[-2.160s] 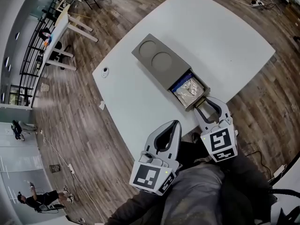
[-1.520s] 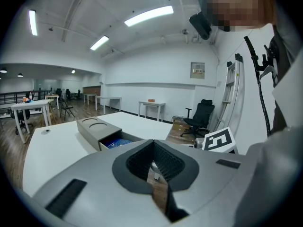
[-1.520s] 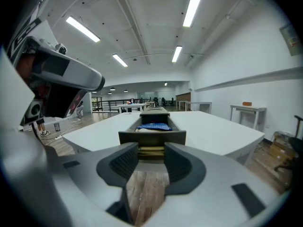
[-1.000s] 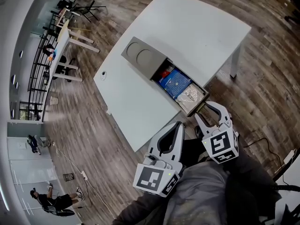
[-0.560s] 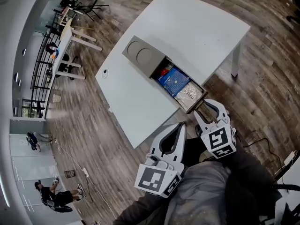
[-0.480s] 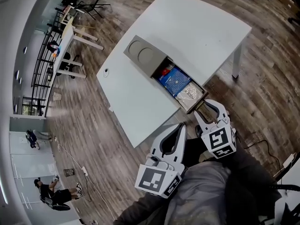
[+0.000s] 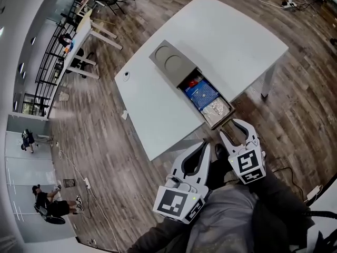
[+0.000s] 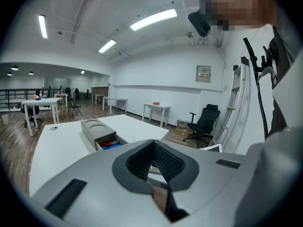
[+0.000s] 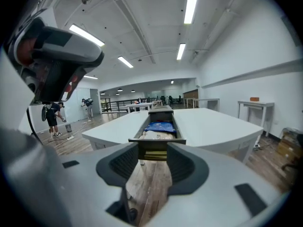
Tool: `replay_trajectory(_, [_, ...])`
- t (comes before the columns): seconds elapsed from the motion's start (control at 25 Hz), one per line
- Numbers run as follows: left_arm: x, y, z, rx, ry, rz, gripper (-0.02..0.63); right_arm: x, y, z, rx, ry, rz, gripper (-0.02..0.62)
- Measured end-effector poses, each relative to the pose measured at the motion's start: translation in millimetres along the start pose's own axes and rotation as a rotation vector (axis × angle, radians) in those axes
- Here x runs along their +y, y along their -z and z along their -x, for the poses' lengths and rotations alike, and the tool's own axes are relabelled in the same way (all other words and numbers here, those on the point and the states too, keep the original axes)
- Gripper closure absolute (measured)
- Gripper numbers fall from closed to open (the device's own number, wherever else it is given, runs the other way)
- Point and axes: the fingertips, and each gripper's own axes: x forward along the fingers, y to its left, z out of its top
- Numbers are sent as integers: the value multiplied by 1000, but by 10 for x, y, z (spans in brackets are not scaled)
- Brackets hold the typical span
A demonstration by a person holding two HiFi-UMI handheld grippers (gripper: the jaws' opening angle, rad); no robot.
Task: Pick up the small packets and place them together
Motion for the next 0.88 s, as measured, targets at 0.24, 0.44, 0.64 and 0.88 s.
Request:
replay_trajectory(0.24, [-96,-397,22,-70,12,35,603,54,-380,272,13,-54,75,419])
replay_trajectory(0.44, [-27,-764,70,-187,-15,40,603,81,-870,390,-36,-74,225,419])
replay_trajectory(0.64, [-2,-660,89,-207,-43,77,603,191,-822,402,-23,-122,311,419])
replay_trajectory(0.88, [213,-606,87,-178,-89,115,603,222,-816,217,8,-146,323,419])
